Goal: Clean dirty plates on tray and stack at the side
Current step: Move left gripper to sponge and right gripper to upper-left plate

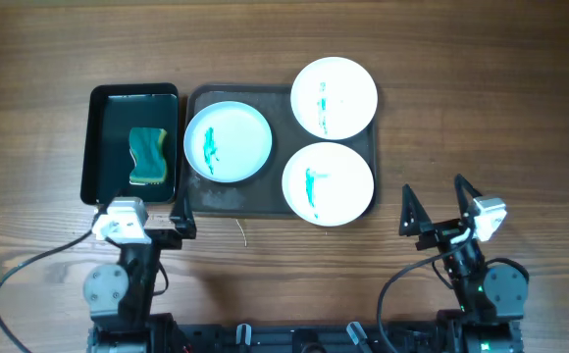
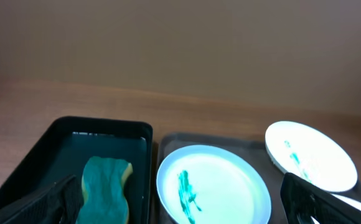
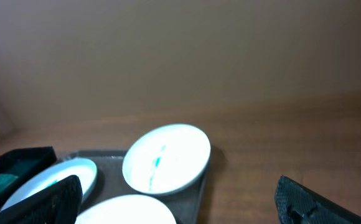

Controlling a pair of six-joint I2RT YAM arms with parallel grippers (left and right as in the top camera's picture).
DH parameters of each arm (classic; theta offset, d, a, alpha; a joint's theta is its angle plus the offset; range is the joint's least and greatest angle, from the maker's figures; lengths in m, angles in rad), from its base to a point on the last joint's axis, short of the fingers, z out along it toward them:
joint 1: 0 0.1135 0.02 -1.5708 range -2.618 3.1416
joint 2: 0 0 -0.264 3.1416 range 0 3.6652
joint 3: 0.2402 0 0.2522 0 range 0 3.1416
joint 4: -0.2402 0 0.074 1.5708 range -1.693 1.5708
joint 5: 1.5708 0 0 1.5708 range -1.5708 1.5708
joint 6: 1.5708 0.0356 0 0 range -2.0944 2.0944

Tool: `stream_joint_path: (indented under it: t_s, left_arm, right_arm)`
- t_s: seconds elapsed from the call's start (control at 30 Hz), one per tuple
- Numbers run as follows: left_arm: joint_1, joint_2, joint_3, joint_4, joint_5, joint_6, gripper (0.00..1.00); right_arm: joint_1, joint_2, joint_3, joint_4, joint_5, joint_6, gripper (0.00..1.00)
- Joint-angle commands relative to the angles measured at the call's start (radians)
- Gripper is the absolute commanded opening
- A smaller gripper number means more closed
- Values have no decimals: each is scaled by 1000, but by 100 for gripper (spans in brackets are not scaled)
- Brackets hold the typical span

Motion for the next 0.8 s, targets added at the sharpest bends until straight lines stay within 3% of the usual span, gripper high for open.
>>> stream_joint_path:
  t_s: [0.0, 0.3, 0.63, 0.77]
  left_arm:
    - [-5, 100, 121, -29, 13, -5, 100]
    - [-5, 334, 373, -223, 13, -5, 100]
    - [-5, 715, 846, -723, 45, -5, 100]
    - [-5, 861, 1003, -871, 145, -5, 100]
  right_arm:
    - [8, 64, 106, -55, -35, -63, 100]
    - [8, 380, 444, -293, -35, -196, 100]
    - [8, 838, 983, -806, -35, -252, 100]
    - [8, 979, 1148, -955, -36, -235, 100]
